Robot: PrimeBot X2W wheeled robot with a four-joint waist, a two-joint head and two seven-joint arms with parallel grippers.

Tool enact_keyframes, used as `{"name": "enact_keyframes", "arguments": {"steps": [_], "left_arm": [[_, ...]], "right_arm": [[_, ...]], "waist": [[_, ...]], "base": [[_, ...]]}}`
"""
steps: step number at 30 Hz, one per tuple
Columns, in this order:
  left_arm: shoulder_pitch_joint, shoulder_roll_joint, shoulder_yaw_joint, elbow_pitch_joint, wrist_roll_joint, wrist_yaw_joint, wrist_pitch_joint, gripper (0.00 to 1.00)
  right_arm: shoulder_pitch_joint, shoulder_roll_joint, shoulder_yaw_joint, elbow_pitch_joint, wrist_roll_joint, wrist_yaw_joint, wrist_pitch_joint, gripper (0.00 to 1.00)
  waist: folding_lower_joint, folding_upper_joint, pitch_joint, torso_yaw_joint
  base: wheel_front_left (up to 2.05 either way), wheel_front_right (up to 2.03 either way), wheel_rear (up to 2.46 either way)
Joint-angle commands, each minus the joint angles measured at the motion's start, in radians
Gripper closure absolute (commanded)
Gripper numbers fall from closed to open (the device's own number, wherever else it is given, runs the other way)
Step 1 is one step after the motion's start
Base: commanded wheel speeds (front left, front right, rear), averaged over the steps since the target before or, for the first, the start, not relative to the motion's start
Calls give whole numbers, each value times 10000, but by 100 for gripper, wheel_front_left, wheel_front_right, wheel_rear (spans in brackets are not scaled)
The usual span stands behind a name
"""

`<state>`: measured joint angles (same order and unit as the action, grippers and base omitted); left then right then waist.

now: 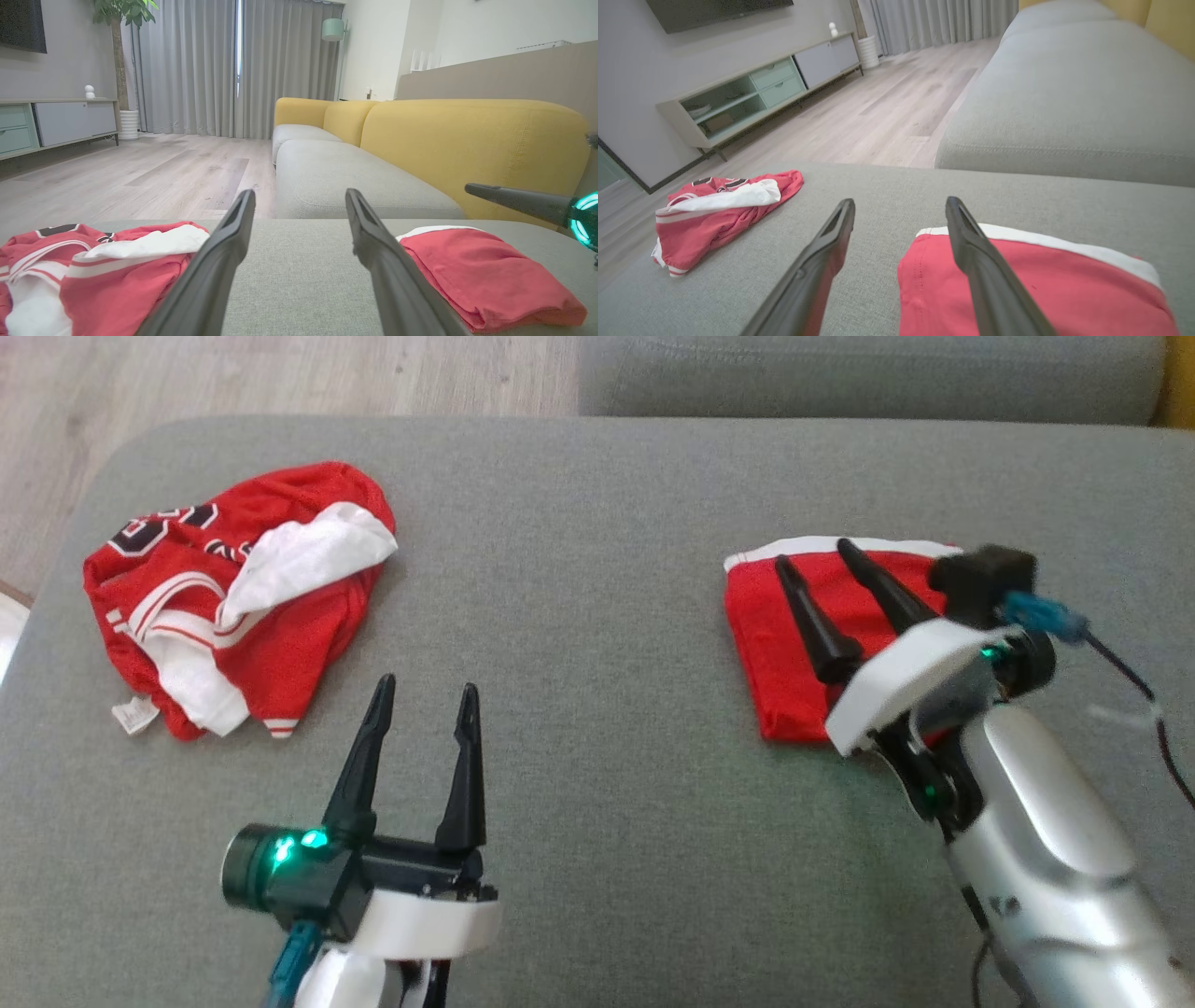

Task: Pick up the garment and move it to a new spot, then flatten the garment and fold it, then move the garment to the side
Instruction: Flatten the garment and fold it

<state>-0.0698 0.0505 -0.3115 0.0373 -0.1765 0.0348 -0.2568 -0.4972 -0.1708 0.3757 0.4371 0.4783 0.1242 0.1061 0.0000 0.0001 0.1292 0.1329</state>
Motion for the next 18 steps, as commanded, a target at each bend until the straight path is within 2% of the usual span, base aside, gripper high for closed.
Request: {"name": "enact_keyframes", "arguments": {"steps": [1,5,10,12,18], "left_arm": [[52,-3,345,-373,-33,98,-49,0],[416,-3,578,-431,-28,275,-49,0],[1151,-3,993,-564,100,452,-49,0],[1483,3,1120,-618,245,492,-49,0],[2299,7,1468,-815,462,540,-49,0]], "right_arm": [[202,-113,10,-504,-55,65,-494,0],[1116,-513,-224,-920,-463,65,-1819,0],[2483,-563,-548,-1182,-941,65,-3253,0],[2967,-535,-666,-1246,-1290,65,-3521,0],[4241,106,-1492,-1548,-1934,65,-3672,0]], "waist": [[0,-1,-188,-34],[0,-1,-631,-193],[0,-1,-1278,-491],[0,-1,-1449,-603],[0,-1,-1740,-800]], "base": [[0,0,0],[0,0,0],[0,0,0],[0,0,0],[0,0,0]]}}
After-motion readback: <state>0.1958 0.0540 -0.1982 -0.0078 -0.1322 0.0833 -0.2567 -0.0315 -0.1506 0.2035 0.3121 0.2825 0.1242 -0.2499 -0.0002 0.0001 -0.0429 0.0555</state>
